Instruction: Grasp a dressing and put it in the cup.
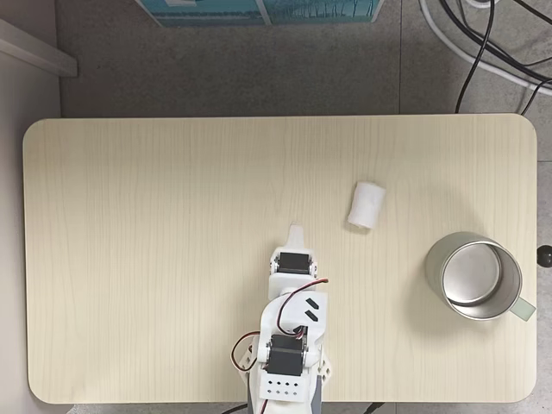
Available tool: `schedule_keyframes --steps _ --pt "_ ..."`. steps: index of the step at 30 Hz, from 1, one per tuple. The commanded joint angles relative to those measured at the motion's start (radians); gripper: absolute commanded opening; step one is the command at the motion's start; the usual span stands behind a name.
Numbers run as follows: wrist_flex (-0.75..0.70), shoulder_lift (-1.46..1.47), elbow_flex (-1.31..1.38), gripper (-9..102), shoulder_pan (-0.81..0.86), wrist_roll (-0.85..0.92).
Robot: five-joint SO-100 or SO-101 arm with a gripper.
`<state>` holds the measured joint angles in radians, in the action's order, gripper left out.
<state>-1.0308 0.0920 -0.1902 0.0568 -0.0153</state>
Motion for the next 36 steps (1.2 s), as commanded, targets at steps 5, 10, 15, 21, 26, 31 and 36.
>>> schedule_keyframes --steps 5,10,15,21,26,31,36 --pt "0.0 -0.006 -0.008 0 -0.005 0.014" --pt "0.0 -0.006 -0.008 0 -0.006 0.015" --pt "0.0 -0.006 -0.008 0 -0.006 0.017" --pt "-0.02 -0.005 -0.072 0 -0.025 0.046" --pt "-0.106 -0.132 -0.268 0 -0.035 0.147" --pt "-0.173 -0.529 -0.592 3 0.057 0.396" --pt "-0.235 -0.75 -0.787 13 0.209 0.802"
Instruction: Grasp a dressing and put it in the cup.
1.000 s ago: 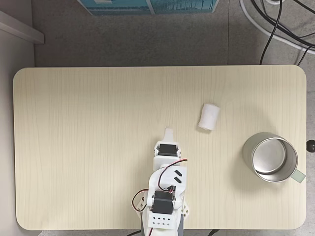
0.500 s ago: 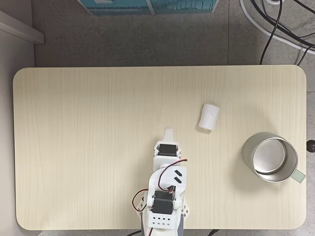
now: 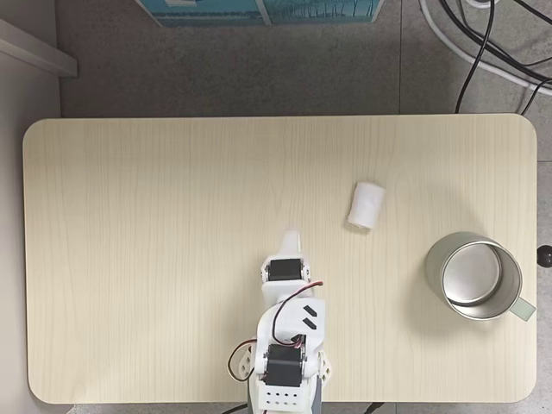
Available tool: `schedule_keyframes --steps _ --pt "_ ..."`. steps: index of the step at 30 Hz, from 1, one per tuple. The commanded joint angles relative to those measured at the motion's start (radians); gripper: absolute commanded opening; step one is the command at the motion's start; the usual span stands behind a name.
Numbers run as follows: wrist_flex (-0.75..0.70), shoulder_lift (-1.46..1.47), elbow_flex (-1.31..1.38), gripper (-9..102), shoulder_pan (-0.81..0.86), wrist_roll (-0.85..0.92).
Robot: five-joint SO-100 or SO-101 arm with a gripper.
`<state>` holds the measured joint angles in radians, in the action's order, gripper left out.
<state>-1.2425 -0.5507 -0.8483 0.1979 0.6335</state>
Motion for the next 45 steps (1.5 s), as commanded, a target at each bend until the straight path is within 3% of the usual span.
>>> schedule_keyframes --steps 1,6,12,30,33,36,39,45 --pt "-0.035 -0.161 -0.156 15 0.094 0.244" --pt "-0.048 -0.492 -0.301 20 0.236 0.591" --pt "-0.023 -0.788 -0.359 22 0.318 0.756" --pt "0.502 -0.853 0.018 23 0.268 0.713" --pt "0.502 -0.856 0.018 16 0.262 0.712" --pt "0.502 -0.862 0.014 0 0.261 0.704" --pt "0.479 -0.844 0.006 0 0.27 0.684" --pt "0.052 -0.661 -0.242 0 0.31 0.66"
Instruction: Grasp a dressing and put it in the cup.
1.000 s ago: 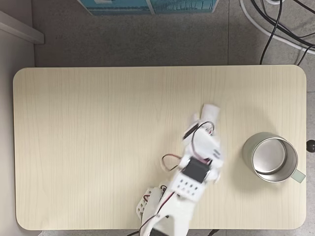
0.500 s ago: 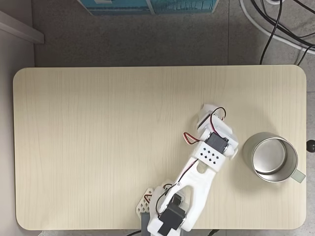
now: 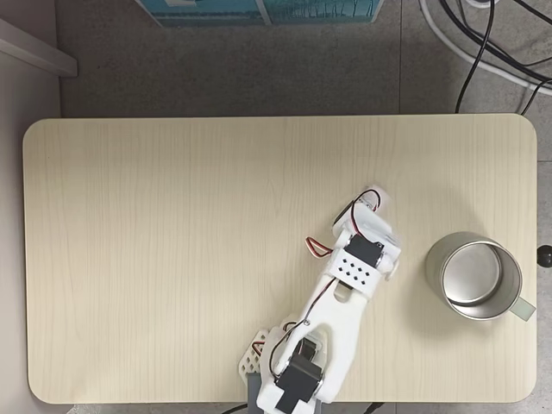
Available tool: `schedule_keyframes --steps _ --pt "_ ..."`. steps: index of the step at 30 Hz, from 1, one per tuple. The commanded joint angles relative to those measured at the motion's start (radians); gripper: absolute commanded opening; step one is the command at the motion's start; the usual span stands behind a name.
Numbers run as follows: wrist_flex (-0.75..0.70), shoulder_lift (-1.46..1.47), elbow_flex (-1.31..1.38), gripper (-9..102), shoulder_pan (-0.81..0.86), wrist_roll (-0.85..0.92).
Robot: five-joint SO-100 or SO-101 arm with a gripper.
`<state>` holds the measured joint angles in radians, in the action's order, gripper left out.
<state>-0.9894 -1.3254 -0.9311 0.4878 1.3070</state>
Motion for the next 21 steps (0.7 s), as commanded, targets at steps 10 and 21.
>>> schedule_keyframes --steps 10,21 --pt "-0.739 0.21 -0.735 0 0.308 0.127" --pt "-0.687 -0.132 -0.951 -1 0.572 0.258"
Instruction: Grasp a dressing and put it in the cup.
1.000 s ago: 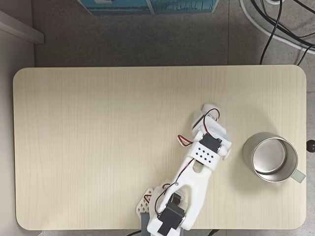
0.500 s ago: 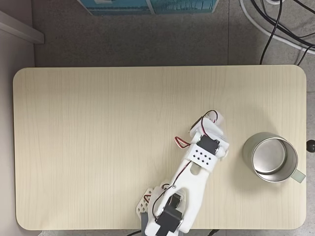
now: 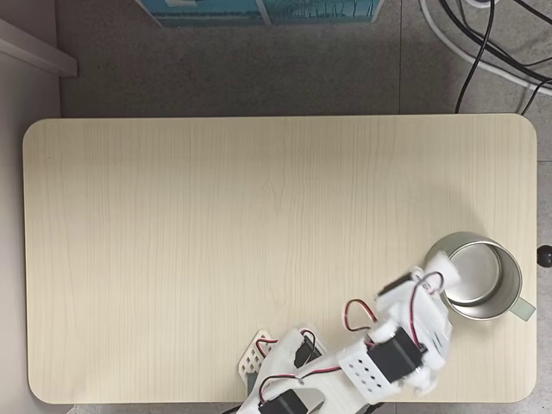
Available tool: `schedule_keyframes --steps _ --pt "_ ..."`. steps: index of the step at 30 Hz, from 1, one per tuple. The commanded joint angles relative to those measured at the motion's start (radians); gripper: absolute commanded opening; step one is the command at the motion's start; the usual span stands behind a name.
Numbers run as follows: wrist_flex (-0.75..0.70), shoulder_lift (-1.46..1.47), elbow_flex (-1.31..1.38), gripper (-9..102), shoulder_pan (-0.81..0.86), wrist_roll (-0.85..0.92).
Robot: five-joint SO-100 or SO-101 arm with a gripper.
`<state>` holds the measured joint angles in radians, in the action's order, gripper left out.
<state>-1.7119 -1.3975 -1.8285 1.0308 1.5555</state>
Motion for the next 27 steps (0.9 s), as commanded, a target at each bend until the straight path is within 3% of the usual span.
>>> schedule_keyframes --steps 1,10,16,27 --pt "0.049 -0.087 -0.052 -1 0.038 0.017" --pt "0.144 -0.166 0.009 0 0.067 0.04" --pt "0.147 -0.152 0.041 22 0.075 0.041" --pt "0.15 -0.135 0.092 23 0.077 0.038"
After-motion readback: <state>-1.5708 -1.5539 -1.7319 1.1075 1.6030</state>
